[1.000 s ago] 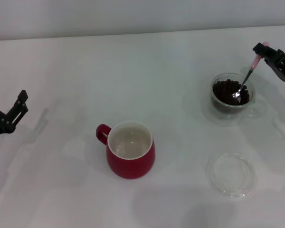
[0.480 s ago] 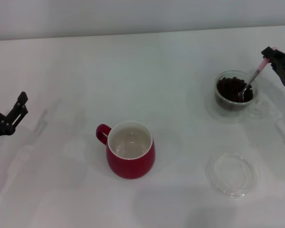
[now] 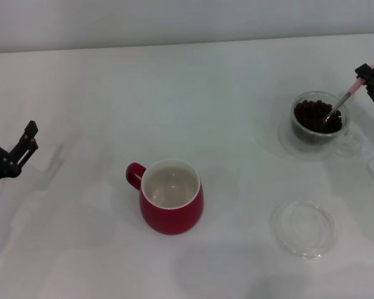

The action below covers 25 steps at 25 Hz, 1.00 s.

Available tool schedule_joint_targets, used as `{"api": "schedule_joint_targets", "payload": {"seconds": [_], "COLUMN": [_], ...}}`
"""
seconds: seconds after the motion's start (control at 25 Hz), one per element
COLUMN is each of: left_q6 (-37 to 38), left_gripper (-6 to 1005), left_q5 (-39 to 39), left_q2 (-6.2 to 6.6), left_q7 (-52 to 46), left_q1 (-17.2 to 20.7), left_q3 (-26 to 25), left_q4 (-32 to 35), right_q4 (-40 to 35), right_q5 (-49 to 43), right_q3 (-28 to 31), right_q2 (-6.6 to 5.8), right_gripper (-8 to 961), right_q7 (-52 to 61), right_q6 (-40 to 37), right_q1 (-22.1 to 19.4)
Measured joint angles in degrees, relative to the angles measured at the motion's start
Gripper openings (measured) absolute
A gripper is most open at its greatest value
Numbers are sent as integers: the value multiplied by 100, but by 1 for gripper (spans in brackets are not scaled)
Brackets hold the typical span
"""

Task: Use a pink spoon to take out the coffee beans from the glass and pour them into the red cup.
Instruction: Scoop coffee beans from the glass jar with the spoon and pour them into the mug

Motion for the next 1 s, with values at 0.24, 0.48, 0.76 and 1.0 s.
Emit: {"api": "schedule_joint_targets", "payload": {"seconds": [0.24, 0.48, 0.76, 1.0], "left_q6": [3, 1, -34, -27], "left_gripper": [762, 761, 761, 761], "left_q5": [16, 16, 16, 16], "left_q2": [0, 0, 0, 0], "left_q7": [0, 0, 0, 0], "left_q1": [-18, -28, -37, -34], "left_q3": [3, 3, 3, 2], "left_q4": [0, 1, 0, 1], "right_q4": [55, 57, 45, 13], "right_q5": [103, 228, 397, 480], "right_q3": [3, 3, 6, 49], "right_q2": [3, 4, 4, -13], "right_gripper": [148, 148, 149, 149], "right_q7": [2, 2, 1, -5], "right_q6": [29, 34, 9, -53], "right_q1": [4, 26, 25, 9]}}
